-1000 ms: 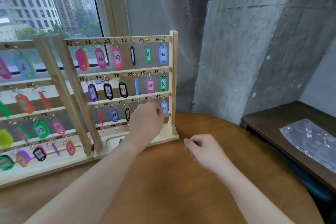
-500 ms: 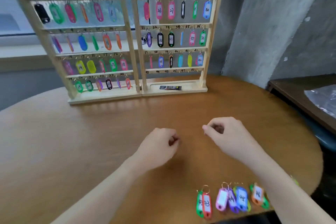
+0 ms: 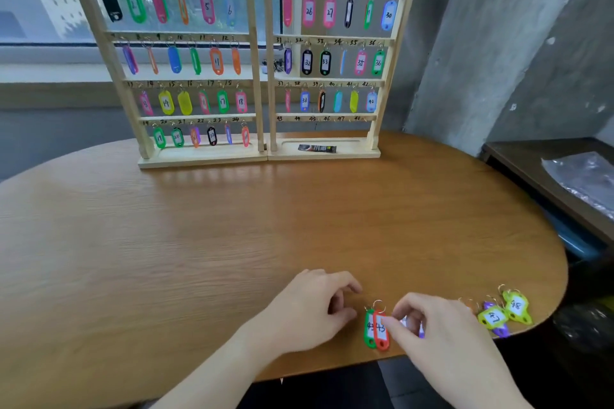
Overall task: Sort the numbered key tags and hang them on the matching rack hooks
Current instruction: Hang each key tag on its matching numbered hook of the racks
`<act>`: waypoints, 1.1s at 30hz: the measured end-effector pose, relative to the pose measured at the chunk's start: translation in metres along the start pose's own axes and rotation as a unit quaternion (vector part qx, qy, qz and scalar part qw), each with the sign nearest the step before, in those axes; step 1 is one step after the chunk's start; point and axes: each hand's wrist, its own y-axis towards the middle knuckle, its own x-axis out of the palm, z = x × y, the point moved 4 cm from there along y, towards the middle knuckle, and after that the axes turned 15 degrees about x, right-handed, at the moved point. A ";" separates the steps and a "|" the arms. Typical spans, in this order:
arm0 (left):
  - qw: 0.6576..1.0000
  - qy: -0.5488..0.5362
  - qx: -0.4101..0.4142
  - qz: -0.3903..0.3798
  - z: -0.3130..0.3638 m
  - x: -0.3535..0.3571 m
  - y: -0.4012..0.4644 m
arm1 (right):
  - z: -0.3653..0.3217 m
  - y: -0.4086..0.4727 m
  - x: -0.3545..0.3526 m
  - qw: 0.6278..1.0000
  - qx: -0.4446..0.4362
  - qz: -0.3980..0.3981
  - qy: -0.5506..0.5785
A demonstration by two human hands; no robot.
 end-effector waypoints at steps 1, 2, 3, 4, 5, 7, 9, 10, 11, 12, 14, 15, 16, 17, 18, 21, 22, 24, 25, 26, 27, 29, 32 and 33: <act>1.000 0.001 0.006 -0.007 0.000 0.001 0.001 | -0.002 -0.002 0.003 1.000 0.002 0.002 -0.015; 1.000 0.001 0.014 -0.014 0.000 0.003 0.003 | -0.005 -0.004 0.006 1.000 0.005 0.002 -0.029; 1.000 0.005 0.020 -0.020 0.001 0.004 0.004 | -0.007 -0.006 0.009 0.999 0.009 0.000 -0.038; 0.999 0.012 0.027 -0.023 0.002 0.006 0.006 | -0.009 -0.006 0.011 0.999 0.016 -0.003 -0.041; 0.999 0.020 0.030 -0.022 0.004 0.007 0.007 | -0.010 -0.006 0.013 0.999 0.023 -0.005 -0.041; 0.999 0.026 0.032 -0.008 0.004 0.009 0.008 | -0.012 -0.005 0.015 0.998 0.029 0.000 -0.053; 0.999 0.025 0.030 0.008 0.003 0.009 0.009 | -0.014 -0.005 0.016 0.997 0.026 0.009 -0.074; 0.999 0.024 0.029 0.014 0.002 0.009 0.008 | -0.015 -0.005 0.016 0.996 0.023 0.013 -0.080; 0.999 0.021 0.028 0.018 0.002 0.009 0.008 | -0.016 -0.005 0.017 0.996 0.021 0.017 -0.084; 0.999 0.017 0.030 0.024 0.001 0.010 0.007 | -0.016 -0.005 0.017 0.996 0.019 0.021 -0.087; 0.998 0.016 0.040 0.037 0.001 0.011 0.005 | -0.017 -0.004 0.018 0.995 0.017 0.027 -0.091; 0.998 0.021 0.048 0.039 0.001 0.012 0.004 | -0.017 -0.003 0.019 0.995 0.016 0.030 -0.092; 0.997 0.026 0.055 0.040 0.001 0.012 0.003 | -0.017 -0.003 0.020 0.995 0.014 0.033 -0.092; 0.997 0.030 0.061 0.038 0.001 0.013 0.003 | -0.017 -0.002 0.020 0.995 0.012 0.036 -0.091; 0.997 0.032 0.066 0.036 0.001 0.013 0.002 | -0.018 -0.002 0.021 0.995 0.008 0.040 -0.090; 0.996 0.039 0.075 0.031 0.002 0.013 0.002 | -0.020 -0.002 0.023 0.995 -0.004 0.047 -0.090; 0.996 0.042 0.075 0.033 0.002 0.014 0.002 | -0.021 -0.003 0.023 0.995 -0.008 0.049 -0.092; 0.996 0.046 0.072 0.038 0.002 0.015 0.001 | -0.022 -0.003 0.025 0.995 -0.011 0.049 -0.089; 0.996 0.047 0.069 0.042 0.002 0.015 0.001 | -0.022 -0.003 0.026 0.995 -0.012 0.049 -0.086; 0.996 0.046 0.066 0.047 0.002 0.015 0.001 | -0.022 -0.003 0.026 0.995 -0.013 0.049 -0.083; 0.996 0.041 0.063 0.054 0.002 0.015 0.001 | -0.023 -0.003 0.027 0.996 -0.014 0.047 -0.080; 0.996 0.028 0.052 0.066 0.001 0.014 0.000 | -0.025 -0.003 0.029 0.996 -0.016 0.046 -0.076; 0.997 0.016 0.035 0.074 -0.001 0.013 -0.002 | -0.026 -0.002 0.031 0.997 -0.019 0.044 -0.065; 0.996 0.014 0.032 0.078 -0.003 0.013 -0.002 | -0.026 -0.002 0.031 0.997 -0.018 0.044 -0.059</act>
